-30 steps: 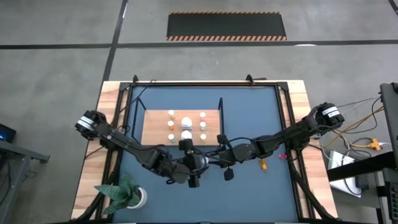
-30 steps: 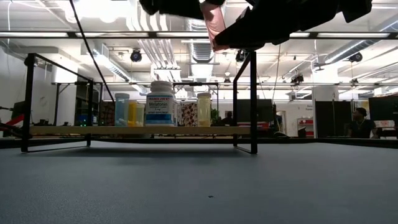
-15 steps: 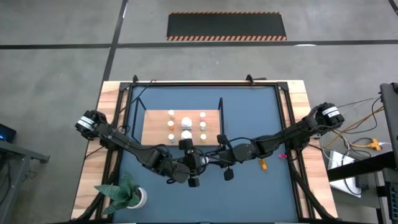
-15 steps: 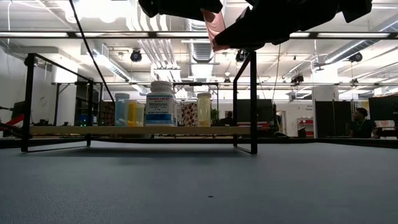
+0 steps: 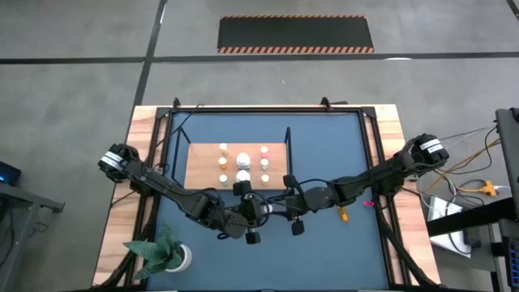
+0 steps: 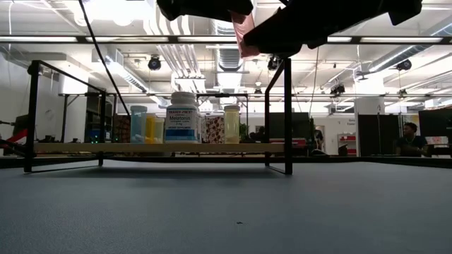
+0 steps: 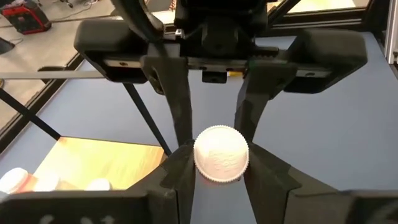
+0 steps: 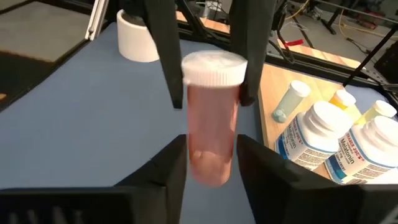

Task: Pick and place medicine bottles onto shelf by color
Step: Put the pink pill bottle on the shelf

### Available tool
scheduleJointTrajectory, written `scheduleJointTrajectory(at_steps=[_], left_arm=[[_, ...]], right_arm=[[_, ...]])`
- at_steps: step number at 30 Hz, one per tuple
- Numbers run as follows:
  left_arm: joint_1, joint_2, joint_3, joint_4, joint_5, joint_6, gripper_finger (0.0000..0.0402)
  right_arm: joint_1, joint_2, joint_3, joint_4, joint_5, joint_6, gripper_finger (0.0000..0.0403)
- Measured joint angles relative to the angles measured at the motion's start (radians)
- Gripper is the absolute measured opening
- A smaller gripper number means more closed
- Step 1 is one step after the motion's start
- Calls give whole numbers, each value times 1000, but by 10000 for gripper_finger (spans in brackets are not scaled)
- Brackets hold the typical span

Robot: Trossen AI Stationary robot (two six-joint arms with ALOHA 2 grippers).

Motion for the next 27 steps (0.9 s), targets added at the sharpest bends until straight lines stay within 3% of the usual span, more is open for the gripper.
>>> scheduleJointTrajectory(at_steps=[7,11,16,23,27], left_arm=[[-3,-28,8,-56,2,-39,96],[-5,-99,7,-258,3,-215,95],[-16,-201,5,-570,0,-468,95],[-20,-339,-19,-691,-21,-551,94],[-19,-357,-25,-907,-73,-698,94]], right_arm=[[1,-39,-1,-31,-9,27,206],[1,-111,-5,-133,-6,80,231],[0,-203,-6,-254,0,134,245],[0,-238,-18,-265,1,163,246],[1,-227,-18,-262,1,161,247]])
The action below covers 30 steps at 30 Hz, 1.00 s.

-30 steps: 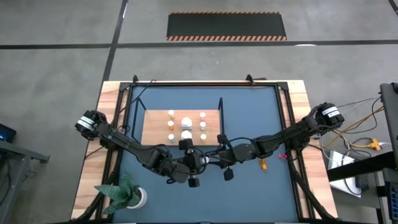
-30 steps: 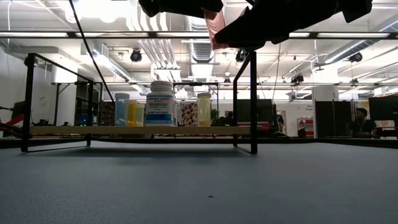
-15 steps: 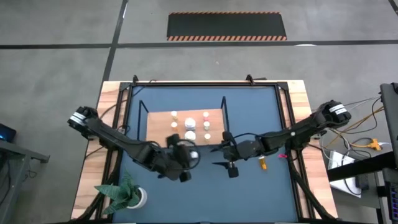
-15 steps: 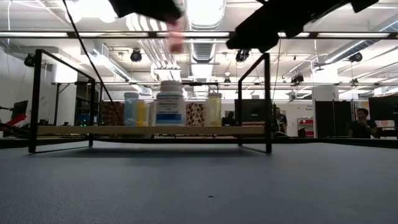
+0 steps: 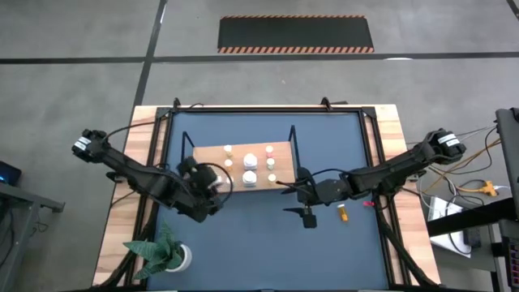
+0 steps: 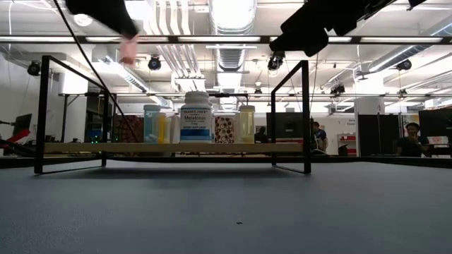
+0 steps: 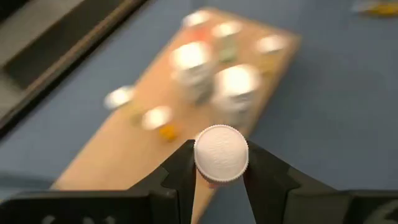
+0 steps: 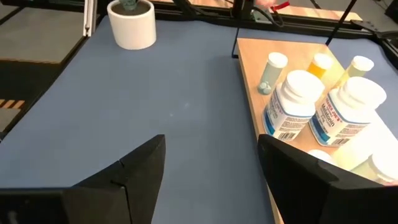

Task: Pick and place medicine bottles onto shelf by color
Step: Put the pink pill bottle on the shelf

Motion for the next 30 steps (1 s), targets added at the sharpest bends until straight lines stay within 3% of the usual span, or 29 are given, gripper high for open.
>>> scheduleJointTrajectory(at_steps=[4,12,19,26,30], left_arm=[[21,19,-30,-175,-28,-230,94],[28,121,-138,-146,51,-473,94],[32,203,-148,-141,60,-620,94],[32,231,-151,-152,-15,-786,94],[32,231,-150,-142,-32,-799,94]], right_arm=[[0,0,0,-7,0,-1,244],[0,-15,0,-24,0,-5,232],[0,-15,1,-24,0,-7,232],[0,-15,2,-24,0,-7,233],[0,-15,2,-24,0,-7,233]])
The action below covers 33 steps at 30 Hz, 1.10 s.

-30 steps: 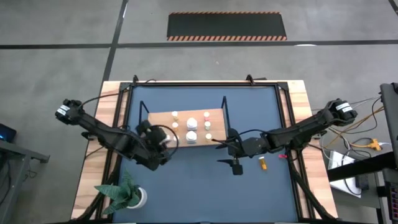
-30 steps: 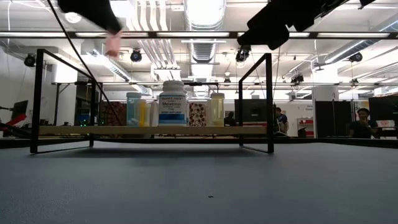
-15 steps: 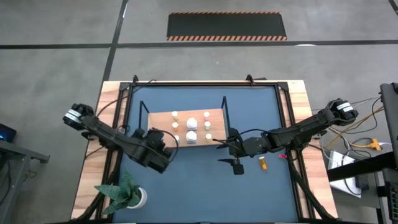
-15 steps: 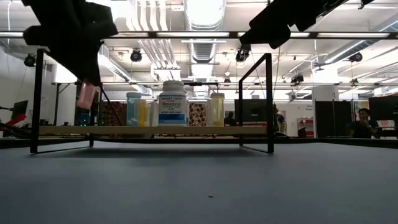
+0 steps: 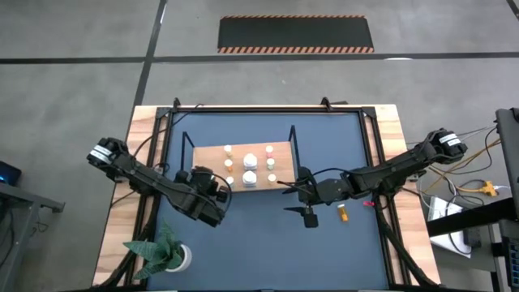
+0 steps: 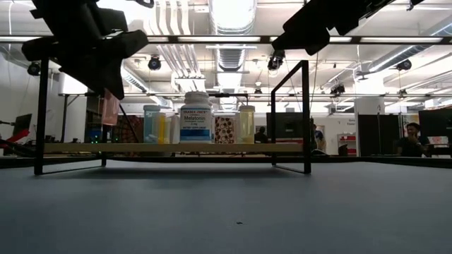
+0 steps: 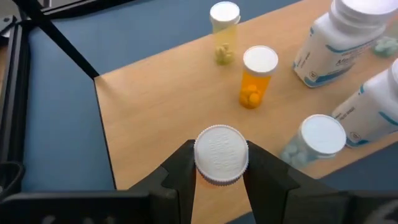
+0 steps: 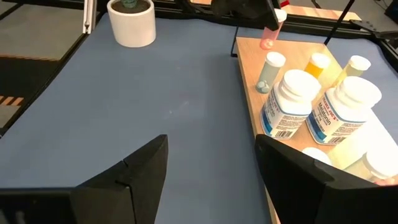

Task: Pick and place medicine bottles onto shelf by color
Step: Put the pink pill bottle on the shelf

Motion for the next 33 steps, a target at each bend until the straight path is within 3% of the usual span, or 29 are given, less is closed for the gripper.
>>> scheduleJointTrajectory(at_steps=[14,18,22,28,33], left_arm=[[6,-33,120,18,25,130,105],[3,-40,188,30,102,171,106],[-3,-34,222,128,160,270,106],[-3,-35,235,296,142,393,107],[-3,-13,233,220,160,338,107]], right_arm=[[-1,0,0,1,0,-1,233],[-1,0,0,0,0,-1,233],[0,0,0,0,0,-2,233],[0,0,-2,-1,0,-3,233],[0,0,-5,0,0,-2,233]])
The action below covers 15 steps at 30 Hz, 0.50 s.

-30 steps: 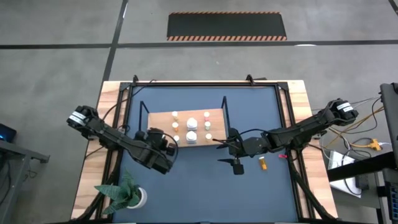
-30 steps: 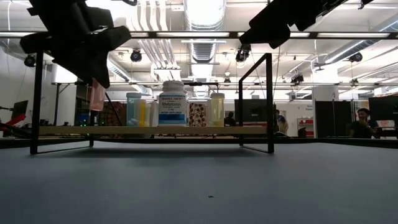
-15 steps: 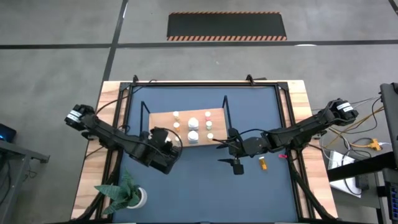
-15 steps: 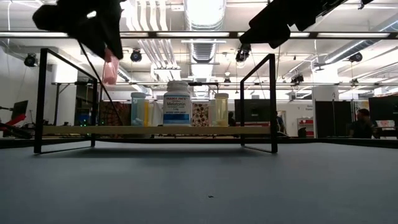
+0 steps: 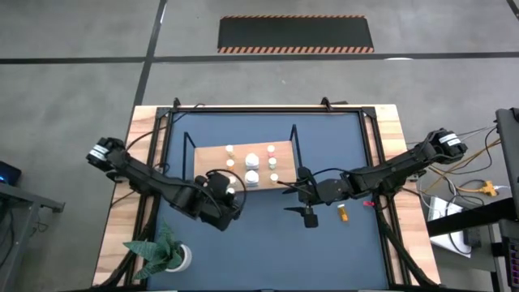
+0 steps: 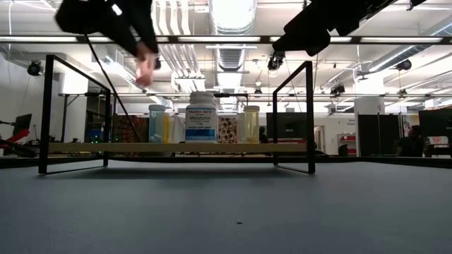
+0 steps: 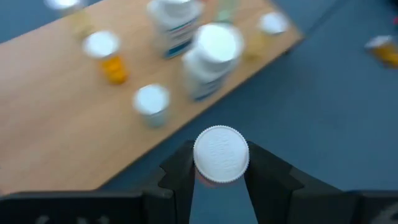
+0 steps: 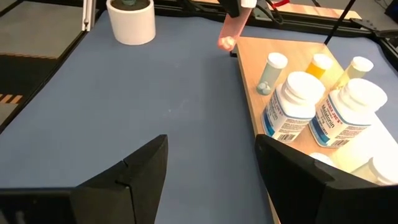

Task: Pick and place medicine bottles onto shelf by color
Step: Put the pink pill bottle on the shelf

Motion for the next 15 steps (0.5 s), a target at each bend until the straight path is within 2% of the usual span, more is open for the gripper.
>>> scheduleJointTrajectory(at_steps=[4,9,13,15], left_arm=[[2,46,-13,-88,15,-117,107],[12,111,-8,-89,13,-121,107],[16,126,-8,-176,20,-132,107],[17,123,-10,-223,-10,-161,107]], right_arm=[[0,0,-1,1,0,1,233],[0,0,-1,6,0,1,233],[0,0,-1,8,0,2,233],[1,0,-1,8,0,2,233]])
